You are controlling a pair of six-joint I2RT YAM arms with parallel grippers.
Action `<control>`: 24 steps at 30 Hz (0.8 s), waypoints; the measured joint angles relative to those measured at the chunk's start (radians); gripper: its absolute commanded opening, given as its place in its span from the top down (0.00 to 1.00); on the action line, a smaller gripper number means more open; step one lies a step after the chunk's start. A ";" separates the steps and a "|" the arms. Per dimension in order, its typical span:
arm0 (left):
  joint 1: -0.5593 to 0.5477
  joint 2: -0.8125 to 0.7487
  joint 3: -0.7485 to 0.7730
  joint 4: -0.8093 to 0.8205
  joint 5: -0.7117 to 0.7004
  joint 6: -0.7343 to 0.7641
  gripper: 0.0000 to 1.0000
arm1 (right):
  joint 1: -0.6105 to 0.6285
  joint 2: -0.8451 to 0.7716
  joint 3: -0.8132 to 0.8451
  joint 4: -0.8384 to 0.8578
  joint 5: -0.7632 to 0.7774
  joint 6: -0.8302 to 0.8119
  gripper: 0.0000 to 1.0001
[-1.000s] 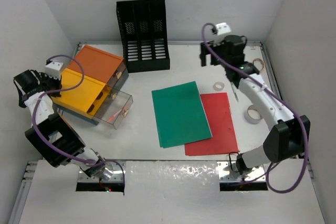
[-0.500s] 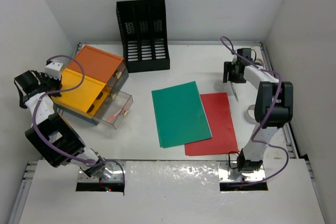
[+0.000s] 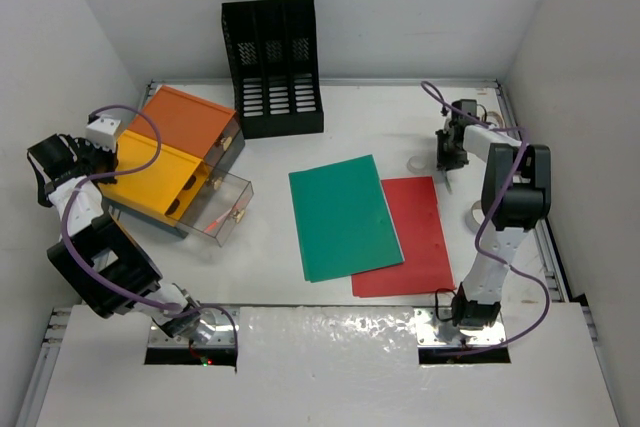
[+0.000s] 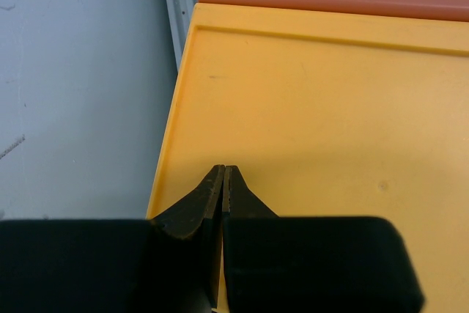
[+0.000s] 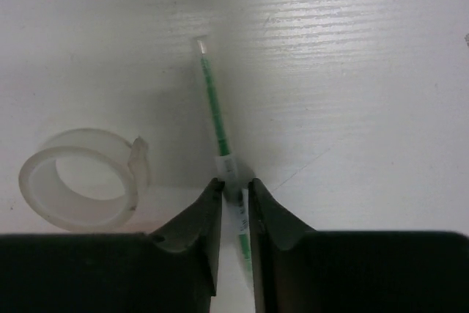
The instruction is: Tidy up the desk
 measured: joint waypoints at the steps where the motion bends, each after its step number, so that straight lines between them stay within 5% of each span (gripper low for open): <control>1: 0.000 0.000 0.000 0.000 0.000 0.000 1.00 | 0.000 0.000 -0.001 0.002 0.002 -0.003 0.90; 3: 0.000 0.000 0.000 0.000 0.000 0.000 1.00 | 0.001 0.000 -0.005 0.008 0.017 -0.005 1.00; 11: 0.000 0.002 0.000 0.004 0.000 0.000 1.00 | 0.002 -0.056 -0.079 0.050 0.122 -0.026 1.00; 16: 0.000 0.002 0.000 0.004 0.000 0.002 1.00 | 0.045 -0.226 -0.136 0.050 0.179 -0.040 1.00; 24: 0.000 0.002 0.000 0.003 -0.001 0.011 1.00 | 0.501 -0.597 -0.147 0.328 0.147 -0.083 1.00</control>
